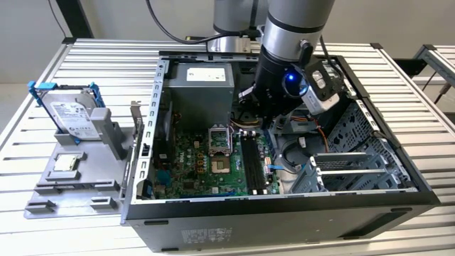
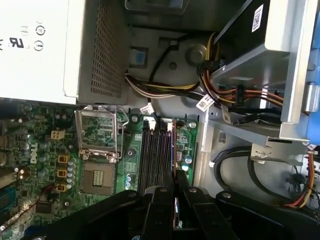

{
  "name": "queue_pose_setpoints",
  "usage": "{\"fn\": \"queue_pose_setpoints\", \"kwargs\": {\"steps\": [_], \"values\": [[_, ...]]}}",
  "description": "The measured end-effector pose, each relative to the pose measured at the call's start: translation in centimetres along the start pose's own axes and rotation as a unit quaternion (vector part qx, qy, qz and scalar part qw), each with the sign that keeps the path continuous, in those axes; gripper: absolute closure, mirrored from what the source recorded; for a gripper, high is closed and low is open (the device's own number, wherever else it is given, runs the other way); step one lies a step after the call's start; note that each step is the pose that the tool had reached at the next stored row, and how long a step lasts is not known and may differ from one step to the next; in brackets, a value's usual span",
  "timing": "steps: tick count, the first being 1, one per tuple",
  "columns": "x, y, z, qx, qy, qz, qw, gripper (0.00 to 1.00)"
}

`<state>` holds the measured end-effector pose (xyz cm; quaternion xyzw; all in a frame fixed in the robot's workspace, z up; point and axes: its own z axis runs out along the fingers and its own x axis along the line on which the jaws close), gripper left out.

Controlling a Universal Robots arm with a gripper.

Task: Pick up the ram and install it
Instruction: 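Insert the ram into the slot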

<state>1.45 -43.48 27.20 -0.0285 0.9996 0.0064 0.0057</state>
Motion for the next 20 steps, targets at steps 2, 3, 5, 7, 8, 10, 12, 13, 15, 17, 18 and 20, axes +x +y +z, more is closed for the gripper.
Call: {"fn": "queue_pose_setpoints", "kwargs": {"steps": [2, 3, 5, 7, 8, 10, 12, 13, 15, 17, 18, 20], "values": [[0.08, 0.0, 0.37, 0.0002, -0.001, 0.008, 0.99996, 1.0], [0.12, 0.0, 0.55, 0.0004, -0.0019, 0.011, 0.99994, 1.0], [0.21, 0.0, 0.88, 0.0006, -0.0045, 0.015, 0.99987, 1.0], [0.29, -0.02, 1.19, 0.0009, -0.0061, 0.018, 0.99981, 1.0], [0.29, -0.02, 1.38, 0.0009, -0.0067, 0.02, 0.99977, 1.0], [0.3, -0.03, 1.74, 0.001, -0.007, 0.024, 0.99968, 1.0], [0.31, -0.05, 1.93, 0.0012, -0.007, 0.028, 0.99958, 1.0], [0.31, -0.05, 1.93, 0.0013, -0.007, 0.028, 0.99958, 1.0], [0.31, -0.06, 2.03, 0.0012, -0.007, 0.028, 0.99958, 1.0], [0.32, -0.13, 2.4, 0.0012, -0.007, 0.028, 0.99958, 1.0], [0.32, -0.22, 2.58, 0.0013, -0.0069, 0.028, 0.99958, 1.0], [0.35, -0.62, 2.94, 0.0013, -0.0064, 0.028, 0.99959, 1.0]]}}
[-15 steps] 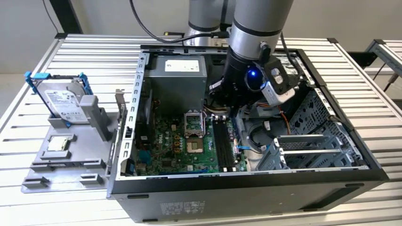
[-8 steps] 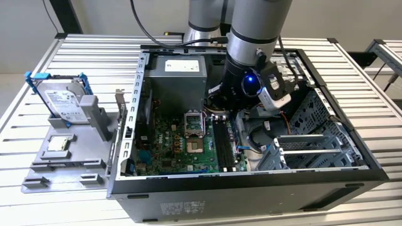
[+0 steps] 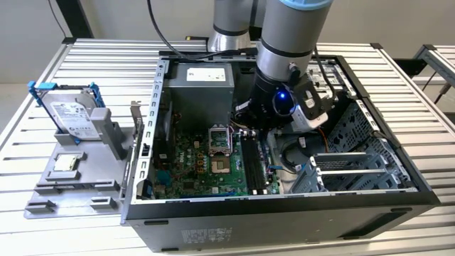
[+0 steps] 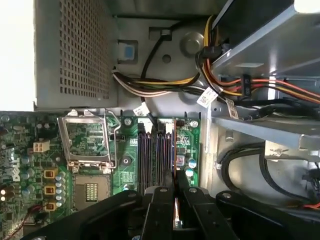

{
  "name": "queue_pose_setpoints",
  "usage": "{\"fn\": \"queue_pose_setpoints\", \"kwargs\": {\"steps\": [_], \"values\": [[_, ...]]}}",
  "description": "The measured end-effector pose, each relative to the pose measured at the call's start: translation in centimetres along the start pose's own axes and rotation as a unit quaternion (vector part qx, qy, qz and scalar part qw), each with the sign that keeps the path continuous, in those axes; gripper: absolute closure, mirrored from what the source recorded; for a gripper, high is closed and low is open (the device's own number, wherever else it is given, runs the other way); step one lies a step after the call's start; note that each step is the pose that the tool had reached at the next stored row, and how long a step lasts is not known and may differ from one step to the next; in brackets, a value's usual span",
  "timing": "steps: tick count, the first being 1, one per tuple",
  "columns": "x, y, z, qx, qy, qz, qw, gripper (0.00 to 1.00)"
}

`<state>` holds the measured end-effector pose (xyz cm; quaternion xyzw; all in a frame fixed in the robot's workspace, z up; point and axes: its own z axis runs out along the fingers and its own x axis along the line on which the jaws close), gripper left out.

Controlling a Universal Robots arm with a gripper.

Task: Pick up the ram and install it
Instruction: 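Insert the ram into the slot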

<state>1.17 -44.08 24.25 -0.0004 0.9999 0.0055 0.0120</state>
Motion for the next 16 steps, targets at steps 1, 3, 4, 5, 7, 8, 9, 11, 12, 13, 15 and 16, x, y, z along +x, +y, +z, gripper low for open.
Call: {"fn": "queue_pose_setpoints", "kwargs": {"steps": [1, 3, 4, 5, 7, 8, 9, 11, 12, 13, 15, 16], "values": [[0.0, -0.22, 0.18, 0.0, 0.0002, 0.0, 1.0, 1.0], [0.01, -0.6, 0.54, 0.0, 0.0003, 0.0, 1.0, 1.0], [0.02, -0.74, 0.72, -0.0001, 0.0002, 0.0, 1.0, 1.0], [0.03, -0.79, 0.91, -0.0002, 0.0002, 0.0, 1.0, 1.0], [0.04, -0.82, 1.26, 0.0001, 0.0003, 0.0, 1.0, 1.0], [0.03, -0.84, 1.42, 0.0002, 0.0003, 0.0, 1.0, 1.0], [0.03, -0.99, 1.49, 0.0003, 0.0003, 0.0, 1.0, 1.0], [0.03, -1.25, 1.64, 0.0002, 0.0003, 0.0, 1.0, 1.0], [0.01, -1.27, 1.77, 0.0001, 0.0002, 0.0, 1.0, 1.0], [0.01, -1.3, 1.85, 0.0002, 0.0002, 0.0, 1.0, 1.0], [-0.03, -1.37, 1.93, 0.0003, 0.0003, 0.0, 1.0, 1.0], [-0.08, -1.42, 1.98, 0.0003, 0.0005, 0.0, 1.0, 1.0]]}}
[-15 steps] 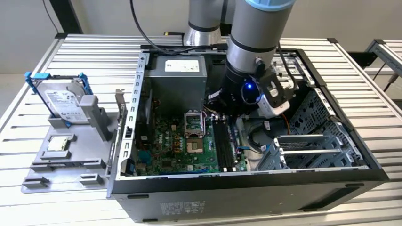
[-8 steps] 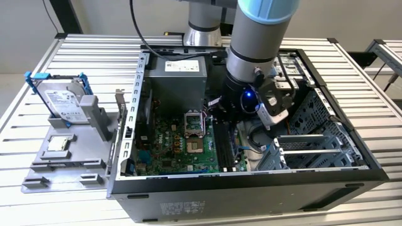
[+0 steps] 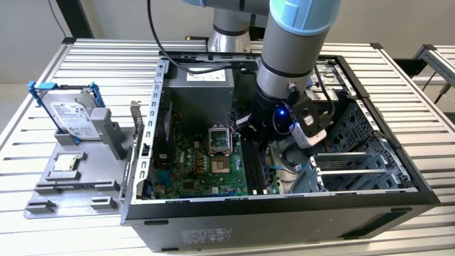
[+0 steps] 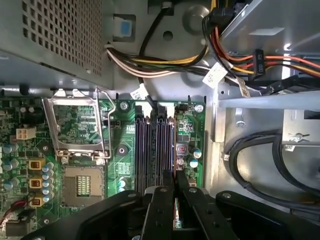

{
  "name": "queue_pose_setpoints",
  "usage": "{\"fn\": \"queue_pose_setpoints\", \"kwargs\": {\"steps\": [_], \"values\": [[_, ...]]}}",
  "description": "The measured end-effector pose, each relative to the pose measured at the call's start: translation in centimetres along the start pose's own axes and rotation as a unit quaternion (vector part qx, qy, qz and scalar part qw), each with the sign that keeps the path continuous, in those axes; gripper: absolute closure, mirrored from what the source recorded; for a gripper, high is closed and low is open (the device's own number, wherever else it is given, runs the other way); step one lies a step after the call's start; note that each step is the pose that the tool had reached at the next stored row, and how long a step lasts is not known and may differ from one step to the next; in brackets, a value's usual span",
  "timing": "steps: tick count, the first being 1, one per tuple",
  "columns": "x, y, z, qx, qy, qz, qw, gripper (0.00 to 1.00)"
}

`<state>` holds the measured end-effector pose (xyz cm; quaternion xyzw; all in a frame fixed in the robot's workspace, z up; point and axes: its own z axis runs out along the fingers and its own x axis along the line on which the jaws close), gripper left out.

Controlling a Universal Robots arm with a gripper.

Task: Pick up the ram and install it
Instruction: 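Insert the ram into the slot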

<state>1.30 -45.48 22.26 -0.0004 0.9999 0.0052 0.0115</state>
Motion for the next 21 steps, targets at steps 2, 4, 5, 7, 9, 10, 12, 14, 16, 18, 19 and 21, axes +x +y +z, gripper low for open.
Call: {"fn": "queue_pose_setpoints", "kwargs": {"steps": [2, 4, 5, 7, 9, 10, 12, 14, 16, 18, 19, 21], "values": [[-0.04, -0.12, 0.03, -0.0001, 0.0006, 0.0, 1.0, 1.0], [-0.03, -0.14, 0.02, 0.0, 0.0007, 0.0, 1.0, 1.0], [-0.03, -0.2, 0.02, 0.0, 0.0007, 0.0, 1.0, 1.0], [0.13, -0.26, 0.02, 0.0, 0.001, 0.0, 1.0, 1.0], [0.39, -0.29, 0.02, 0.0, 0.001, 0.0, 1.0, 1.0], [0.39, -0.29, 0.05, -0.0002, 0.0009, 0.0, 1.0, 1.0], [0.39, -0.3, 0.18, 0.0, 0.0011, 0.0, 1.0, 1.0], [0.34, -0.3, 0.19, 0.0001, 0.0012, 0.0, 1.0, 1.0], [0.22, -0.3, 0.21, 0.0, 0.0015, 0.0, 1.0, 1.0], [0.16, -0.3, 0.27, -0.0001, 0.0018, 0.0, 1.0, 1.0], [0.16, -0.3, 0.29, 0.0, 0.002, 0.0, 1.0, 1.0], [0.19, -0.3, 0.29, 0.0, 0.0021, 0.0, 1.0, 1.0]]}}
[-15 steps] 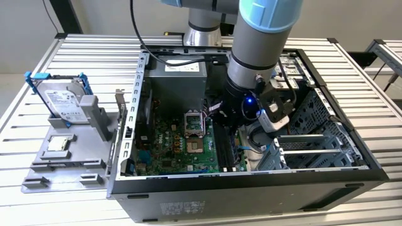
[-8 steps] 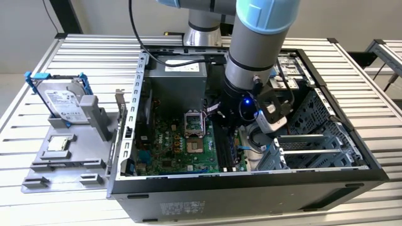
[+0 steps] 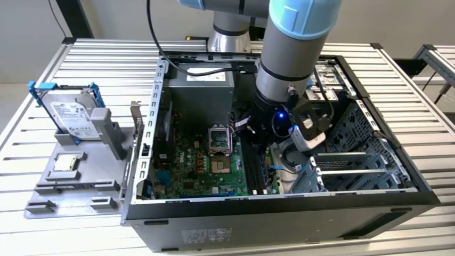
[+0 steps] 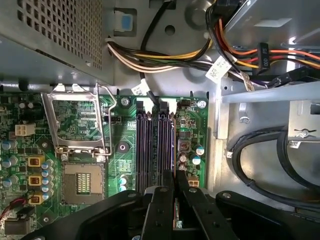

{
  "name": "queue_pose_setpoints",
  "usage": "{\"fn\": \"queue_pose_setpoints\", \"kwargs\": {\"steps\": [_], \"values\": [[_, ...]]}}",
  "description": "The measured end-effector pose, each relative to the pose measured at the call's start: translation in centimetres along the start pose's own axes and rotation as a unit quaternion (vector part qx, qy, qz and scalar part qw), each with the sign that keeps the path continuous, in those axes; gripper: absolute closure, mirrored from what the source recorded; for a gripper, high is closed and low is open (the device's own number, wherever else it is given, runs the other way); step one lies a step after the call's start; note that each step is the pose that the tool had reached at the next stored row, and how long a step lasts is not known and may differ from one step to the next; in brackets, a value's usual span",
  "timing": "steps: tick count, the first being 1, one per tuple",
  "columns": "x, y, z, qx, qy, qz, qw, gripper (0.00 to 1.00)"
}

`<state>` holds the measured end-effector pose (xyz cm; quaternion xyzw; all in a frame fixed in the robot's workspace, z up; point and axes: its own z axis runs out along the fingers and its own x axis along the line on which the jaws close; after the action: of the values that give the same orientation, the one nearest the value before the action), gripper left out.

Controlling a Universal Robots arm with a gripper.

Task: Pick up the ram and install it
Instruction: 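Insert the ram into the slot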

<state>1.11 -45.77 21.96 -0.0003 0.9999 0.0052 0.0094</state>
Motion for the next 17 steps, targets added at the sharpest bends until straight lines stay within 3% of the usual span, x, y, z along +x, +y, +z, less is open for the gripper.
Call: {"fn": "queue_pose_setpoints", "kwargs": {"steps": [9, 17], "values": [[0.03, -0.01, 0.08, 0.0, 0.0002, 0.001, 1.0, 1.0], [0.04, 0.02, 0.21, 0.0, 0.0005, 0.016, 0.99987, 1.0]]}}
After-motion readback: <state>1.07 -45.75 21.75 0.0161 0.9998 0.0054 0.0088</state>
